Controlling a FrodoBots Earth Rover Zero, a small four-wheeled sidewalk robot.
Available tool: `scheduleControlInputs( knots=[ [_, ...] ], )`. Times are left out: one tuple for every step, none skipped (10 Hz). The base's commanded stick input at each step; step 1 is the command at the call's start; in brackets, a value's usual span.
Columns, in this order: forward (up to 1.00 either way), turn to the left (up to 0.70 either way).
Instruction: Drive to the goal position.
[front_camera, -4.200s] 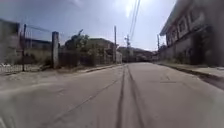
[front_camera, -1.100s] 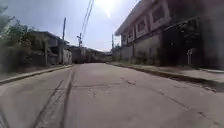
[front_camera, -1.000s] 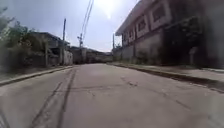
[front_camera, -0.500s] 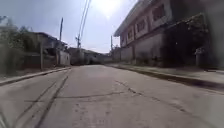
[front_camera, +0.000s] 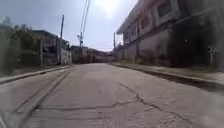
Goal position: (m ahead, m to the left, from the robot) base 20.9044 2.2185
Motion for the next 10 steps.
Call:
scheduleControlInputs(
  knots=[
    [1.0,0.07],
    [1.0,0.07],
    [1.0,0.07],
    [1.0,0.07],
    [1.0,0.07],
    [1.0,0.07],
    [1.0,-0.18],
    [1.0,-0.33],
    [1.0,-0.33],
    [1.0,-0.17]
  ],
)
